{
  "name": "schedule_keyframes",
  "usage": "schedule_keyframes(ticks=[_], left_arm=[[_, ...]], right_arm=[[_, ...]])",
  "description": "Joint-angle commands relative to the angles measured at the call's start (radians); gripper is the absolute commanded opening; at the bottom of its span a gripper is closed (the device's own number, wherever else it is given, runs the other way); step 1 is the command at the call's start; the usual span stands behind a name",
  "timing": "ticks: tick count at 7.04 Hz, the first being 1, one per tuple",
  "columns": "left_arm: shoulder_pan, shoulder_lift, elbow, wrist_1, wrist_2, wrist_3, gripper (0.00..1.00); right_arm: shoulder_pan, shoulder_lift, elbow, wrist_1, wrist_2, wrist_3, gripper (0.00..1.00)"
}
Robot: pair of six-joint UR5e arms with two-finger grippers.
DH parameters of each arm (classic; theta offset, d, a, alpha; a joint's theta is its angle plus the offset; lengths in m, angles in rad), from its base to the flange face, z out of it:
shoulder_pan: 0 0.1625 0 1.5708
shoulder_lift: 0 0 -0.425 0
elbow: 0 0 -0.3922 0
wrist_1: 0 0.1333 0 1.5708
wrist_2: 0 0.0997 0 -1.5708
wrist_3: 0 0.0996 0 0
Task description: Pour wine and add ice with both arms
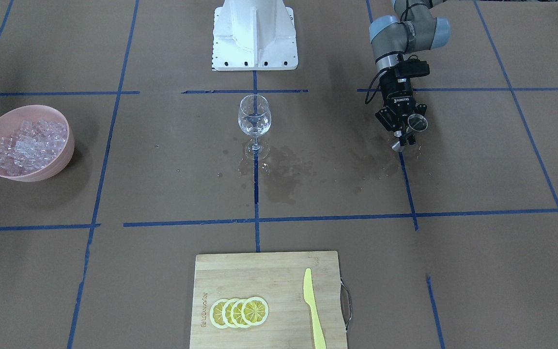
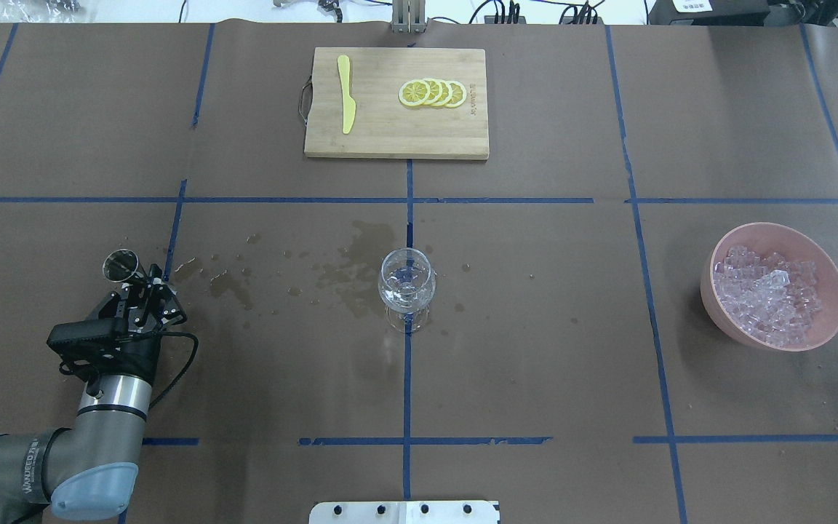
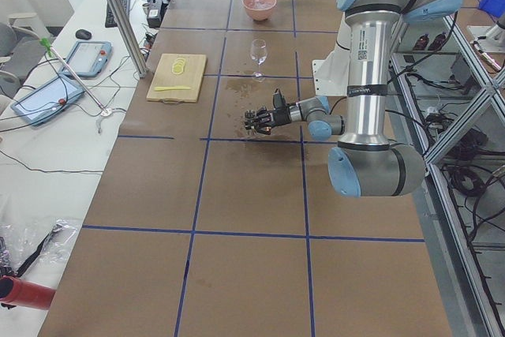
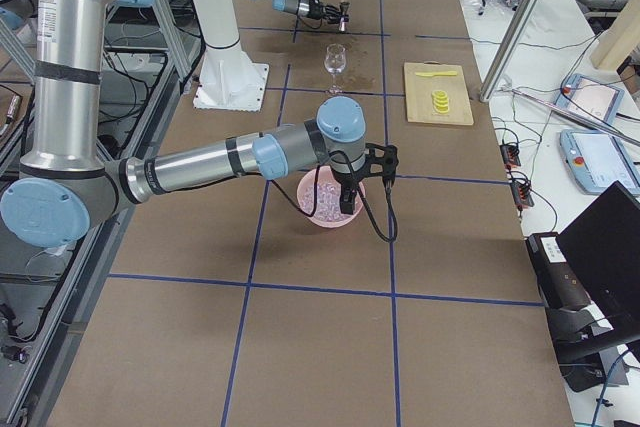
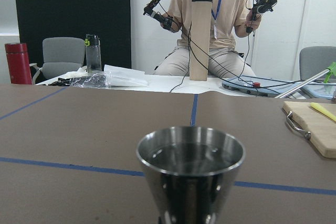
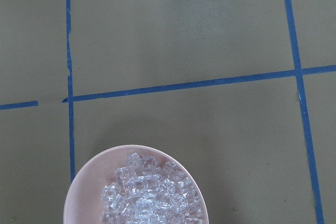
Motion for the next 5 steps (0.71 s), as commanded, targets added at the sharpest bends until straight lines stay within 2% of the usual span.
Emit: schedule_keyframes(ticks=[1, 3, 5], left_arm=[[-0.029, -0.002, 0.0, -0.151, -0.004, 0.159, 0.0], [-0.059, -0.013, 0.0, -0.315, -0.005, 0.333, 0.0], [-0.108, -0.072, -0.007, -0.347, -0.013, 0.447, 0.0]], right_arm=[[-0.008, 0.001, 0.012, 0.003, -0.004, 0.0, 1.0], [-0.031, 0.001, 0.015, 0.009, -0.013, 0.0, 1.0], [-0.039, 0.004, 0.015, 0.009, -0.011, 0.0, 1.0]])
